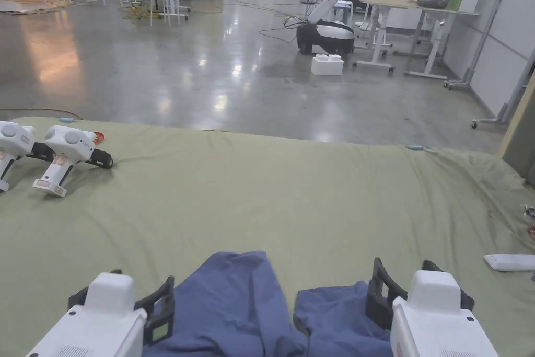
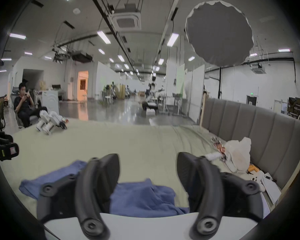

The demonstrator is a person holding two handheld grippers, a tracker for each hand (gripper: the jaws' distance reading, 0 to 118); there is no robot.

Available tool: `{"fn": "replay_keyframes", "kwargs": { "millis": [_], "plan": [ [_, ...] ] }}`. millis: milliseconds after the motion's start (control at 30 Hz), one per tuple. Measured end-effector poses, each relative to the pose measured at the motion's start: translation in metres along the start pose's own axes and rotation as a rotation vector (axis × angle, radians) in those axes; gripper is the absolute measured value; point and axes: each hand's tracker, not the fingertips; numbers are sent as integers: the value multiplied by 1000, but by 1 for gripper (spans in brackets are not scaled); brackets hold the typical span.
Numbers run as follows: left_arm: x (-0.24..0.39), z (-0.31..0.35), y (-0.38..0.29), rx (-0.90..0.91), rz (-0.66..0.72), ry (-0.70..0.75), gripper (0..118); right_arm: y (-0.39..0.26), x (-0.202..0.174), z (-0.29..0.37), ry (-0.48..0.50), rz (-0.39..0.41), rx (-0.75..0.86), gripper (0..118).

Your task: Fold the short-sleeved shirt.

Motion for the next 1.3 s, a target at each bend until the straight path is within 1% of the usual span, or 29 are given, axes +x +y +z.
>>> {"fn": "replay_keyframes", "kwargs": {
  "millis": [33, 100, 133, 167, 200, 267, 300, 367, 433, 467, 533, 600, 733, 867, 900, 933, 967, 1000, 1033, 1067, 1167, 1200, 1233, 1267, 1300],
  "plan": [
    [7, 1, 8, 35, 1, -9, 65, 4, -6, 3, 4, -1, 27, 46],
    [18, 3, 19, 103, 2, -27, 42, 9, -16, 7, 0, 2, 59, 10],
    [24, 6, 18, 126, 4, -28, 23, 10, -20, 9, -18, 14, 76, 3],
    [28, 6, 21, 135, 5, -26, 10, 11, -24, 11, -15, 15, 78, 3],
    [31, 7, 23, 137, 2, -27, 1, 11, -26, 11, -8, 16, 71, 2],
    [37, 12, 23, 142, 2, -24, 0, 11, -28, 12, 19, -7, 56, 0],
    [36, 13, 22, 148, 16, -51, 0, 9, -29, 13, 23, -8, 53, 0],
    [35, 7, 18, 135, 15, -53, 0, 5, -28, 12, 23, 1, 50, 0],
    [34, -5, 10, 72, 0, -27, 0, -1, -27, 8, 33, 2, 22, 0],
    [30, -14, 7, 33, 10, -41, 0, -4, -25, 5, 43, -8, -2, 0],
    [20, -45, -3, -70, 56, -70, 0, -15, -20, -2, 39, -24, -44, 0],
    [11, -77, -10, -151, 69, -90, 0, -23, -17, -8, 28, -22, -74, 0],
    [3, -160, -14, -292, 51, -143, 0, -39, -3, -22, 13, -19, -143, 0],
    [6, -239, -13, -407, 35, -169, 10, -52, 10, -35, -11, -7, -195, 0],
    [7, -257, -14, -435, 22, -179, 21, -56, 16, -37, -18, -5, -211, 0],
    [20, -263, -11, -453, 8, -190, 44, -59, 19, -40, -25, -1, -224, 0],
    [24, -277, -13, -493, -10, -201, 64, -62, 23, -42, -33, 5, -238, 0],
    [28, -289, -16, -526, -22, -214, 79, -66, 27, -44, -41, 9, -251, 0],
    [35, -294, -17, -556, -27, -230, 92, -70, 32, -45, -48, 13, -264, 0],
    [43, -294, -17, -582, -40, -222, 95, -73, 36, -46, -56, 16, -276, 0],
    [59, -305, -29, -646, -73, -222, 94, -83, 46, -48, -77, 18, -313, 0],
    [64, -301, -29, -670, -95, -229, 89, -86, 49, -48, -83, 17, -328, 0],
    [71, -300, -33, -679, -131, -245, 67, -89, 53, -49, -89, 15, -340, 0],
    [78, -296, -36, -671, -167, -267, 49, -91, 55, -49, -95, 11, -350, 0],
    [86, -290, -38, -637, -195, -266, 46, -94, 58, -49, -99, 6, -360, 0]
  ]
}}
